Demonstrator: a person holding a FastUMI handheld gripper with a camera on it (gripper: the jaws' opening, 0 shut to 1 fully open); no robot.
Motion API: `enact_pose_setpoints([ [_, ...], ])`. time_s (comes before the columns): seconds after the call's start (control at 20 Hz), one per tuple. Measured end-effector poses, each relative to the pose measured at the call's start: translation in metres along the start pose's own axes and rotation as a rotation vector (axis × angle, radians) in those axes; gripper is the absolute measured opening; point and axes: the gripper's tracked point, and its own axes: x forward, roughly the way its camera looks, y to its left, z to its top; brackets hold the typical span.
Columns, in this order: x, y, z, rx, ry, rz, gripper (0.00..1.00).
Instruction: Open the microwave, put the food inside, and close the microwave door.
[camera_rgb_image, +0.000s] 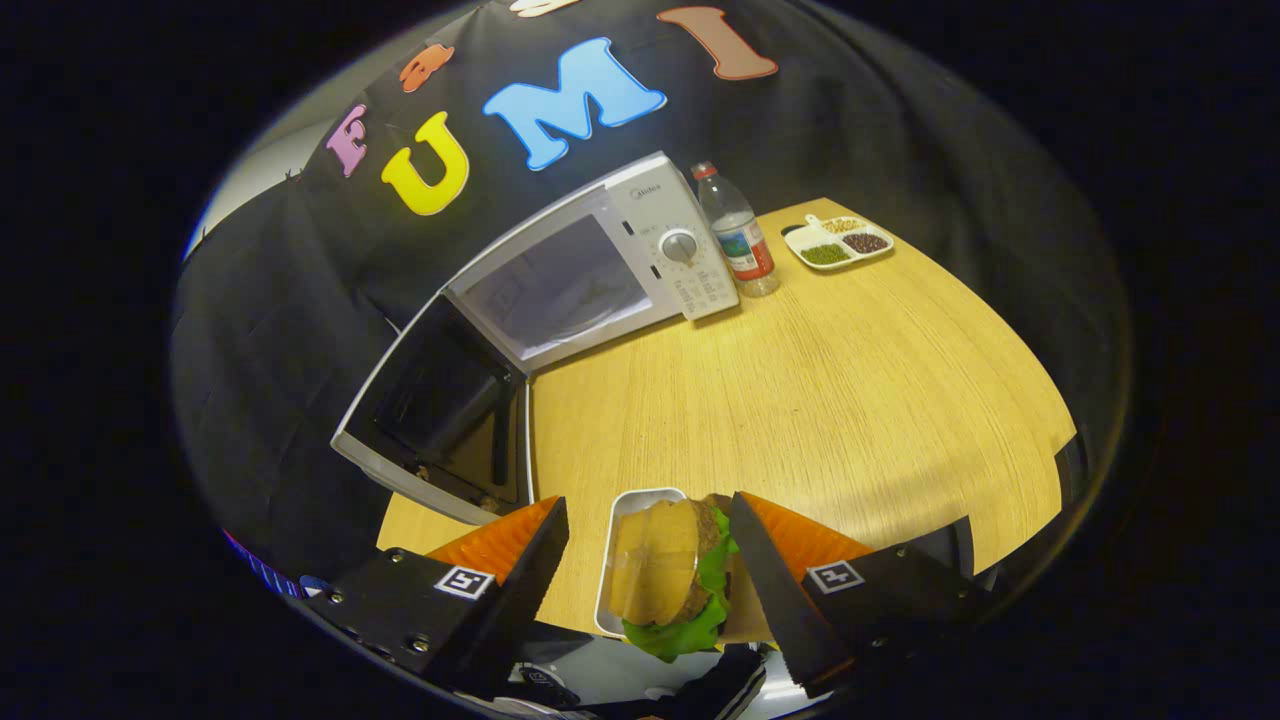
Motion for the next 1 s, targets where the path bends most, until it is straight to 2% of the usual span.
enact_pose_setpoints([
  [0.3,0.013,-0.003,-0.041,0.137,0.218,0.082,0.98],
  [0.35,0.016,-0.005,-0.047,0.160,0.237,0.089,0.77],
  [0.4,0.016,-0.008,-0.050,0.173,0.255,0.085,0.67],
  [0.5,0.013,-0.002,-0.046,0.234,0.268,0.129,0.45],
  [0.6,0.014,-0.003,-0.039,0.254,0.244,0.121,0.28],
  [1.0,0.013,0.055,0.032,0.249,0.107,0.268,0.28],
])
